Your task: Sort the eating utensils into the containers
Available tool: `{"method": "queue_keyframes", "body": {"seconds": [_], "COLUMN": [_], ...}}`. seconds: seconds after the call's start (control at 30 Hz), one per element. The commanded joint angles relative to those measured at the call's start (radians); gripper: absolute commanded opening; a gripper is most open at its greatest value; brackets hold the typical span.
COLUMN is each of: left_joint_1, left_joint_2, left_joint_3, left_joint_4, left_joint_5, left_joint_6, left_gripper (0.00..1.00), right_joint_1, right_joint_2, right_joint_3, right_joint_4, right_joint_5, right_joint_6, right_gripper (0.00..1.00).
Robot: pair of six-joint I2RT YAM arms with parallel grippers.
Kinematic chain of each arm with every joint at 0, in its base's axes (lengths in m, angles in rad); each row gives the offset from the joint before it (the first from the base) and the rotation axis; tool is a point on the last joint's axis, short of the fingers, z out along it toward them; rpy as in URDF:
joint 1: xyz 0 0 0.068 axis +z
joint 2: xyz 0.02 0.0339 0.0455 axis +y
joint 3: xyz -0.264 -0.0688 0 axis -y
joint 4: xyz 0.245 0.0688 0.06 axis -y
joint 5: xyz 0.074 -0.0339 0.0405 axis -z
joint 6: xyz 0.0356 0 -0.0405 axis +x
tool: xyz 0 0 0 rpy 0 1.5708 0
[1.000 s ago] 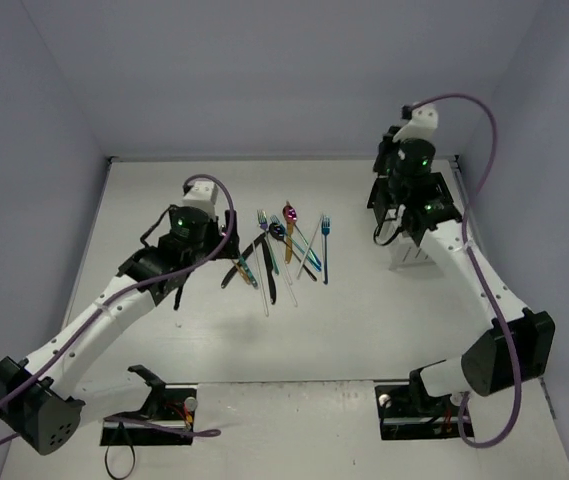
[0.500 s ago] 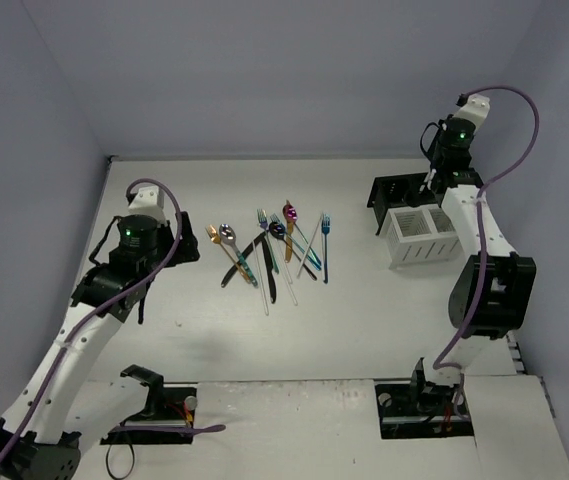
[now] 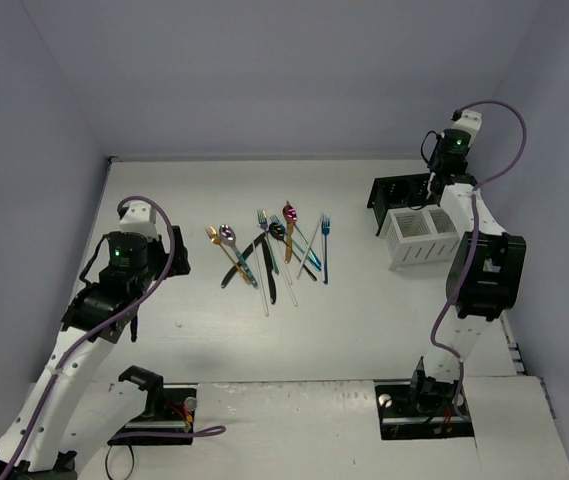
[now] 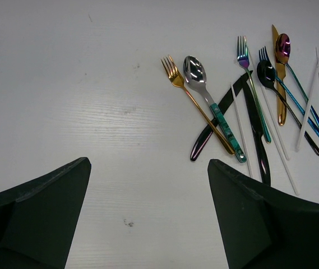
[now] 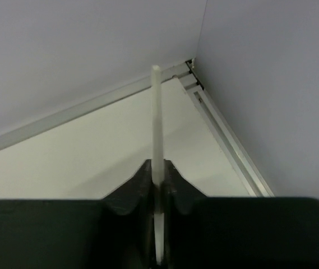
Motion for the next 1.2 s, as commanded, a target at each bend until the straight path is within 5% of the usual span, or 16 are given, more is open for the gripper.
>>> {"method": "queue_keyframes", "body": {"seconds": [0.0, 0.13, 0.33, 0.67, 1.17], "left_joint_1": [0.009, 0.018, 0.043, 0.048, 0.060], "left_joint_2": [-0.003, 0.010, 0.025, 0.067, 0.059], "left_joint_3": [0.015, 0.016, 0.022, 0.072, 0.022], "left_joint_4": [0.046, 0.044, 0.052, 0.046, 0.025], "left_joint_5": [0.010, 0.025, 0.057, 0.065, 0.020], "left_joint_6": [0.007, 0.004, 0.000, 0.045, 0.033], "left_gripper": [0.83, 0.83, 0.83, 0.83, 0.83], "right_joint_1": [-0.004, 0.003, 0.083, 0.429, 0.617], "right_joint_2": [-0.064, -0.135, -0.295, -0.423, -0.011], "right_joint_3": [-0.010, 0.004, 0.012, -0.127, -0.024], "right_joint_4": [0.061, -0.021, -0.207, -0.506, -0.517], "right_joint_5": [-0.031, -0.031, 0.019, 0.008, -0.003], "right_joint_6": [-0.008, -0.005, 0.048, 0.234, 0.528], "right_gripper": [0.24, 0.48, 0.65, 0.58, 0.41]}}
